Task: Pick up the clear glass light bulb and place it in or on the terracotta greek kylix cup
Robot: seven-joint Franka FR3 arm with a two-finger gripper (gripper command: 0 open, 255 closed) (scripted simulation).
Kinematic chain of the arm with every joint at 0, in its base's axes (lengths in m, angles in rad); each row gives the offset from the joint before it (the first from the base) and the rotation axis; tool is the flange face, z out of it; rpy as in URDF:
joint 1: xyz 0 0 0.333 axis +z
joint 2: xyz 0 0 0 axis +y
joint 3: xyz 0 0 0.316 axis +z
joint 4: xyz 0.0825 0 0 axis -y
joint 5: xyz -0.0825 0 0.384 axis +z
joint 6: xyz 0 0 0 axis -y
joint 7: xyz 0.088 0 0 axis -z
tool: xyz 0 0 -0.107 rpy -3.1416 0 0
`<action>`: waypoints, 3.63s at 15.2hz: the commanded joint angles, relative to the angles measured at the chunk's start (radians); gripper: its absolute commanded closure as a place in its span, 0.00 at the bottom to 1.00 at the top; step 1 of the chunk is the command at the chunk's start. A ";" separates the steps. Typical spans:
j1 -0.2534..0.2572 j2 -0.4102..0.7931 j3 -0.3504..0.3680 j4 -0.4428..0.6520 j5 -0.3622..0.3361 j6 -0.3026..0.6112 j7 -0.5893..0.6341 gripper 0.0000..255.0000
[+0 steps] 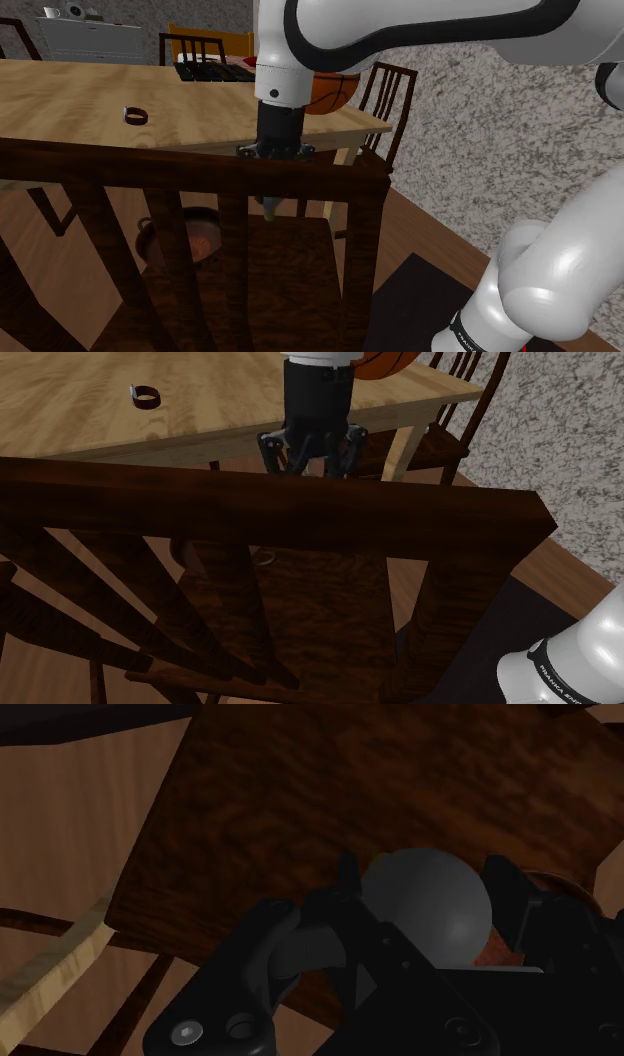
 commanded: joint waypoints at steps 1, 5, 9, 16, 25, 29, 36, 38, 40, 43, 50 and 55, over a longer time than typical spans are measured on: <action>-0.003 0.089 0.018 0.088 -0.029 0.000 0.029 1.00; 0.009 0.269 0.048 0.292 -0.101 -0.030 0.093 1.00; 0.049 0.464 0.064 0.539 -0.186 -0.092 0.156 1.00; 0.147 0.736 0.054 0.914 -0.293 -0.206 0.209 1.00; 0.121 0.702 0.053 0.738 -0.280 -0.065 0.196 1.00; 0.113 0.698 0.053 0.677 -0.279 -0.009 0.192 1.00; 0.110 0.698 0.050 0.631 -0.278 0.036 0.189 1.00; 0.111 0.698 0.050 0.631 -0.278 0.036 0.188 1.00; 0.110 0.705 0.048 0.652 -0.280 0.022 0.185 0.00; 0.115 0.704 0.050 0.670 -0.280 0.004 0.191 0.00; 0.117 0.706 0.052 0.772 -0.280 -0.096 0.188 0.00; 0.116 0.706 0.052 0.772 -0.281 -0.096 0.188 0.00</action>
